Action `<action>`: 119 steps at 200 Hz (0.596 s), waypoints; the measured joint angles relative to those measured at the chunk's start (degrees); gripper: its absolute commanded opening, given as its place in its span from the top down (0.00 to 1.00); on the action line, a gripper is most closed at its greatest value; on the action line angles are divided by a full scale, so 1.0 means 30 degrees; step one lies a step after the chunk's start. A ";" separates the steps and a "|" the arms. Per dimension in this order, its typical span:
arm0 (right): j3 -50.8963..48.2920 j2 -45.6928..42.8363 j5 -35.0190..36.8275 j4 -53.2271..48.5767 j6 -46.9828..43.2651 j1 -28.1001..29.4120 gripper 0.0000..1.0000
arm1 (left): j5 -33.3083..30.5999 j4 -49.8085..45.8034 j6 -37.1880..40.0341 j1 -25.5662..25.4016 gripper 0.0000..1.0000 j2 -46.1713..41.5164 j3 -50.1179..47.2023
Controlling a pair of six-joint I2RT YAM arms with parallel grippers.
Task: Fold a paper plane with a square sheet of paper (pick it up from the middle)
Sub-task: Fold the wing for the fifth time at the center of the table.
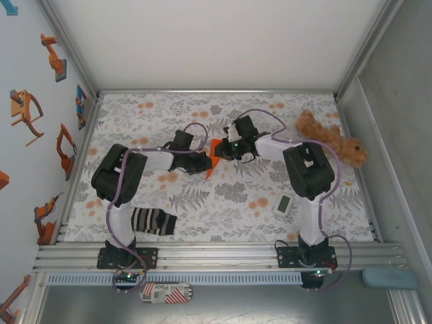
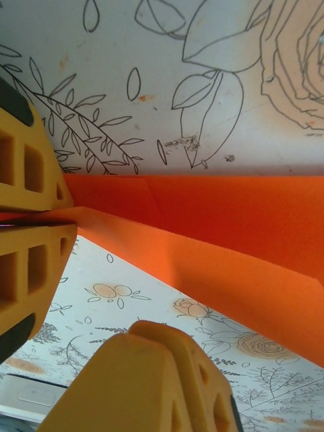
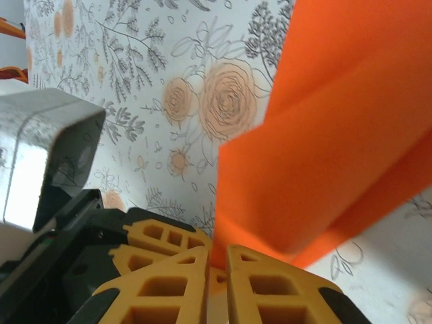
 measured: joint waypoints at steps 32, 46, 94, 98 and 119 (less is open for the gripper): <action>0.0714 0.0364 0.0066 -0.0342 -0.0007 0.0015 0.87 | 0.0153 -0.0299 0.0022 0.0051 0.87 0.0102 0.0204; 0.0969 0.0561 0.0087 -0.0539 -0.0007 0.0022 0.87 | 0.0233 -0.0328 0.0029 0.0066 0.87 0.0131 0.0233; 0.1158 0.1311 0.0568 -0.1224 -0.0007 0.0036 0.88 | 0.0335 -0.0459 0.0029 0.0087 0.86 0.0168 0.0328; 0.1158 0.1333 0.0590 -0.1275 -0.0007 0.0036 0.88 | 0.0335 -0.0459 0.0029 0.0087 0.86 0.0168 0.0328; 0.1166 0.1392 0.0714 -0.1326 -0.0007 0.0036 0.88 | 0.0342 -0.0459 0.0029 0.0080 0.86 0.0175 0.0328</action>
